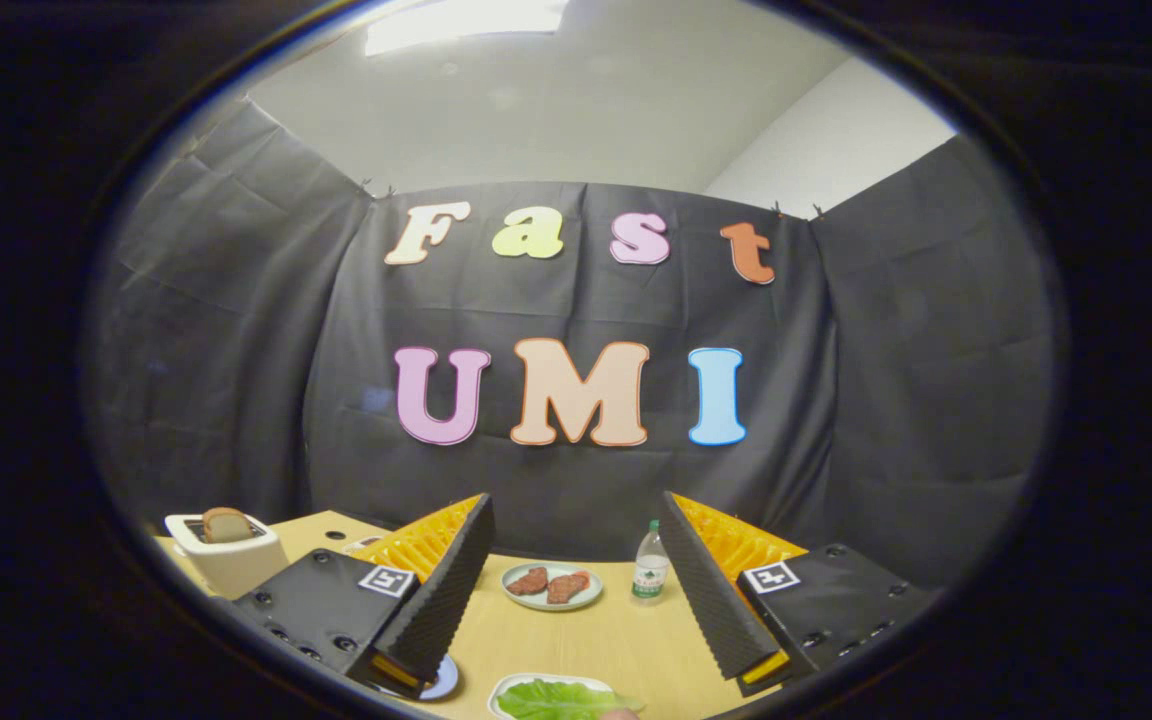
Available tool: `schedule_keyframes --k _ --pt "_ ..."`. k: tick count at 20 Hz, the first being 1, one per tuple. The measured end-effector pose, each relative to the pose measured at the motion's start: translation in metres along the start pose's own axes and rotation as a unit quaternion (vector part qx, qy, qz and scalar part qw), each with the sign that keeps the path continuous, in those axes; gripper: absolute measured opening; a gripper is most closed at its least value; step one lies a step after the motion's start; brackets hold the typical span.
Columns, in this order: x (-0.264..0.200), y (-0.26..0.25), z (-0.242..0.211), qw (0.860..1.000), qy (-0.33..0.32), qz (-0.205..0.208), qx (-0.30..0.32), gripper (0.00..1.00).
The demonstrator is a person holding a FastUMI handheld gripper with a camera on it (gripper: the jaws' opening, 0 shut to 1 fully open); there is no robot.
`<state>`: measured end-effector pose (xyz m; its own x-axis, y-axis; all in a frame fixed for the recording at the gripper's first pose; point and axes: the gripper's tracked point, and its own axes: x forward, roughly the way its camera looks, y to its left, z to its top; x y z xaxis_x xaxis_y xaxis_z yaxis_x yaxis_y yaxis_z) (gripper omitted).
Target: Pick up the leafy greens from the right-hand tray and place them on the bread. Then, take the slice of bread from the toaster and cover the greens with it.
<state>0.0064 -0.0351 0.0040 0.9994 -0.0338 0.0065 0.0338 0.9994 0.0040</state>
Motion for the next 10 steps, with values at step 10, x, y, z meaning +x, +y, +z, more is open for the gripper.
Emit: schedule_keyframes --k 10 --pt "-0.0006 -0.0030 -0.0011 1.000 0.000 0.006 0.003 1.00"
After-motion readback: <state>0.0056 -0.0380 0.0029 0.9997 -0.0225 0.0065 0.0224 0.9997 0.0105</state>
